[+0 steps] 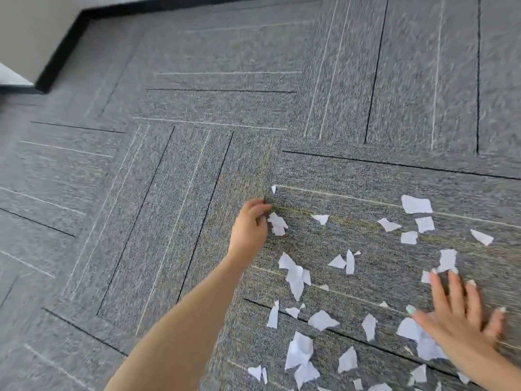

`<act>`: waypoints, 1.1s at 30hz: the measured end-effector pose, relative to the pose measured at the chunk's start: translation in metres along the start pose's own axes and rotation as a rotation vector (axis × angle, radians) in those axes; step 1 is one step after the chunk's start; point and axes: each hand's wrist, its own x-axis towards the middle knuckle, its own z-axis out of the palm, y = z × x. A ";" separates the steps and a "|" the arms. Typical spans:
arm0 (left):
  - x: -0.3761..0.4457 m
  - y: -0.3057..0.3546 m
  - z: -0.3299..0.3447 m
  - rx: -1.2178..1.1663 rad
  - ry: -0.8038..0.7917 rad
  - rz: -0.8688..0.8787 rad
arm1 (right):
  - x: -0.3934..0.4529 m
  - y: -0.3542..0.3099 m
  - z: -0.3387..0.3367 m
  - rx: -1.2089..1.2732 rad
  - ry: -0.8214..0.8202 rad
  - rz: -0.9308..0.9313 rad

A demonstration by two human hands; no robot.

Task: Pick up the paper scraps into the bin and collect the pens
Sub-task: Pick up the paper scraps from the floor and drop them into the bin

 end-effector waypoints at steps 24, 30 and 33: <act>-0.052 0.026 0.052 0.214 -0.238 0.200 | 0.006 0.013 0.005 0.007 0.074 -0.138; -0.077 0.065 0.059 -0.054 -0.022 0.209 | 0.010 0.017 0.010 0.012 0.131 -0.158; -0.034 0.084 0.075 0.107 -0.058 0.173 | 0.015 0.021 0.014 0.020 0.164 -0.169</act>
